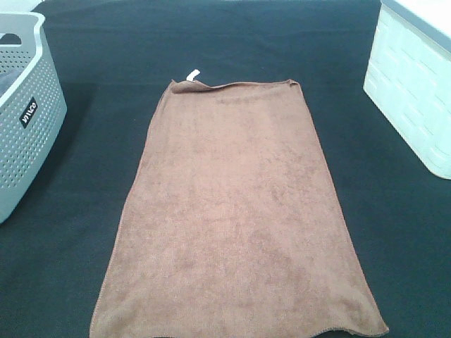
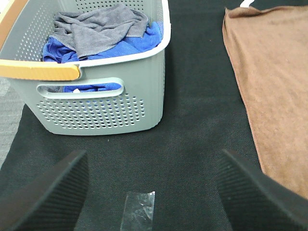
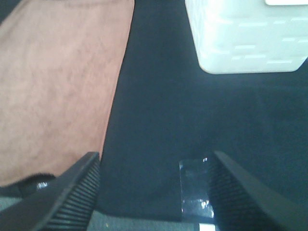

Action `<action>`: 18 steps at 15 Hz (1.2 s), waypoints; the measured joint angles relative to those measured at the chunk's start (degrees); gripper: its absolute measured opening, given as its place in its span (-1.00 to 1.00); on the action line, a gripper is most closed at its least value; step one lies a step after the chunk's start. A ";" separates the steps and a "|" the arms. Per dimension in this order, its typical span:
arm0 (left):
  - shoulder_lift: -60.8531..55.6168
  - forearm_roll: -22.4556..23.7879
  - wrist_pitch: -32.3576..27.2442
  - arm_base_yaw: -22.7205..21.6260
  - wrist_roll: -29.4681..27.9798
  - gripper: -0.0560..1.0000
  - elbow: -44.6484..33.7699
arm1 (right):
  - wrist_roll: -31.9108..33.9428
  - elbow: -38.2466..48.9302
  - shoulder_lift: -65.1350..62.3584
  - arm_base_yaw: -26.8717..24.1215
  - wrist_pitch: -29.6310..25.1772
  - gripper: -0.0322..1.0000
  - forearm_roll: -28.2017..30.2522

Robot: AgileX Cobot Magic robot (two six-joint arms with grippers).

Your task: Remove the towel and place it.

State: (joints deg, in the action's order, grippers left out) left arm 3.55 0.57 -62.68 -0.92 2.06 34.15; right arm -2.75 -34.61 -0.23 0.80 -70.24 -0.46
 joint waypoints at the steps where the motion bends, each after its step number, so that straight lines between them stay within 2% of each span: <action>1: -2.58 -0.57 -0.97 0.00 -0.40 0.44 -1.55 | -1.03 2.46 0.00 0.00 0.00 0.25 -0.29; 3: -3.72 -2.41 -2.18 0.00 -0.74 0.44 -3.38 | -1.20 3.04 0.00 0.00 1.72 0.25 -0.74; 6: -3.84 -5.04 2.06 0.00 -0.34 0.44 -5.56 | -1.20 5.56 0.00 0.00 8.54 0.24 -0.92; 18: -3.84 -5.56 2.18 0.00 -0.23 0.44 -5.56 | -1.20 5.73 0.00 0.00 9.68 0.24 -0.92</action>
